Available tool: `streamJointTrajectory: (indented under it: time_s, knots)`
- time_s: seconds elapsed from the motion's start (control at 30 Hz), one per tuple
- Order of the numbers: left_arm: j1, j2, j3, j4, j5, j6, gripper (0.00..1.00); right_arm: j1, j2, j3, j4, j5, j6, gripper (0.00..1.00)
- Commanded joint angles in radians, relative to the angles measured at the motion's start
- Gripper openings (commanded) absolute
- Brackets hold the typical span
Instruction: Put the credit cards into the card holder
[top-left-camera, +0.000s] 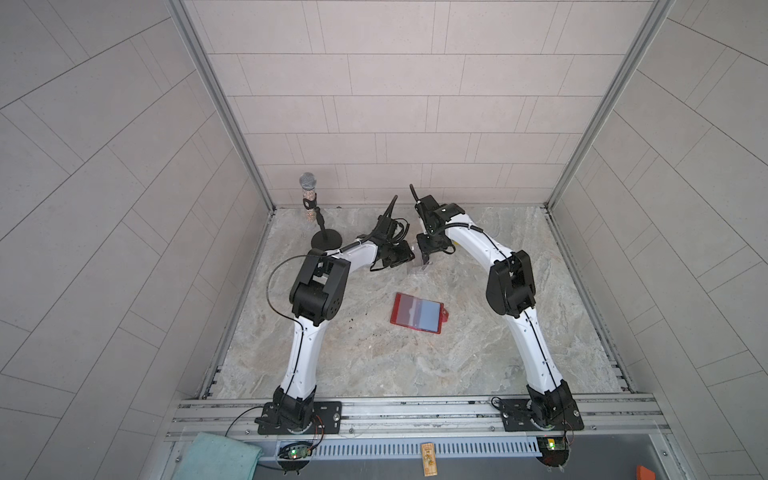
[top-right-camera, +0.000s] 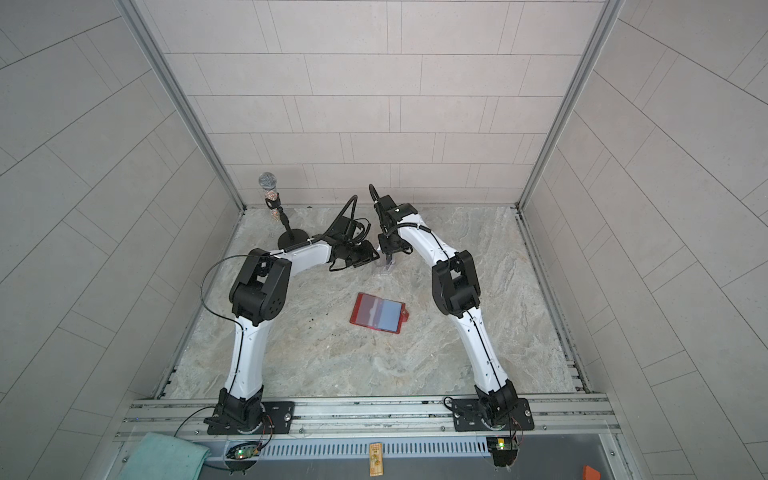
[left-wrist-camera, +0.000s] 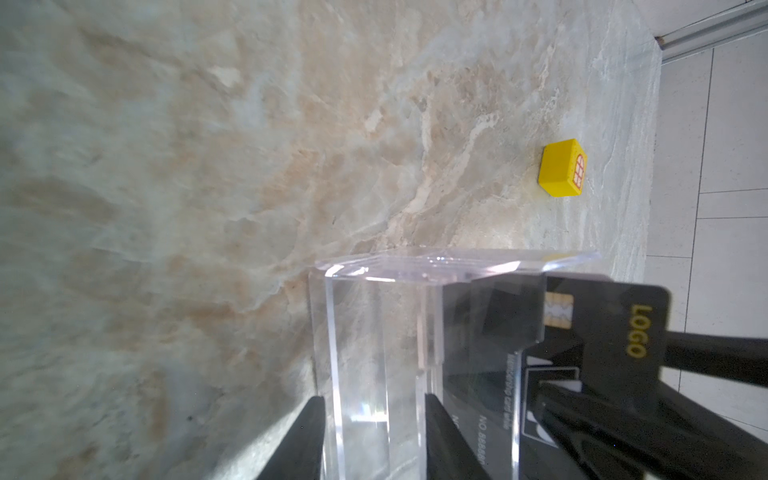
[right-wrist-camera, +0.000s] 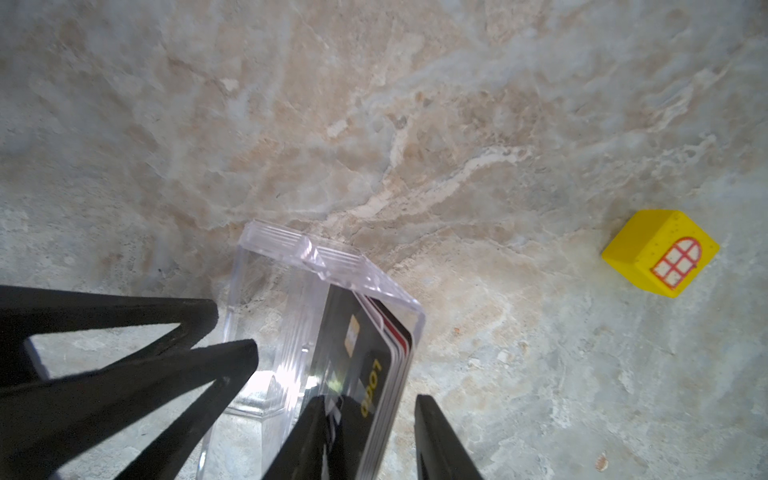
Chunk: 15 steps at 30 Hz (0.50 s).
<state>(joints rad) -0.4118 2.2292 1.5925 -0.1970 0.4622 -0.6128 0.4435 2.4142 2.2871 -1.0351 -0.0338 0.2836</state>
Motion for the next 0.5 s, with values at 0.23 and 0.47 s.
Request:
streamJointTrajectory:
  time_s: [0.23, 0.47]
  knots:
    - [0.009, 0.006, -0.034, -0.098, -0.065, 0.007, 0.41, -0.003, -0.055, 0.02, -0.066, 0.057, -0.02, 0.34]
    - [0.009, 0.009, -0.032, -0.101, -0.066, 0.011, 0.41, -0.004, -0.061, 0.023, -0.072, 0.063, -0.021, 0.33]
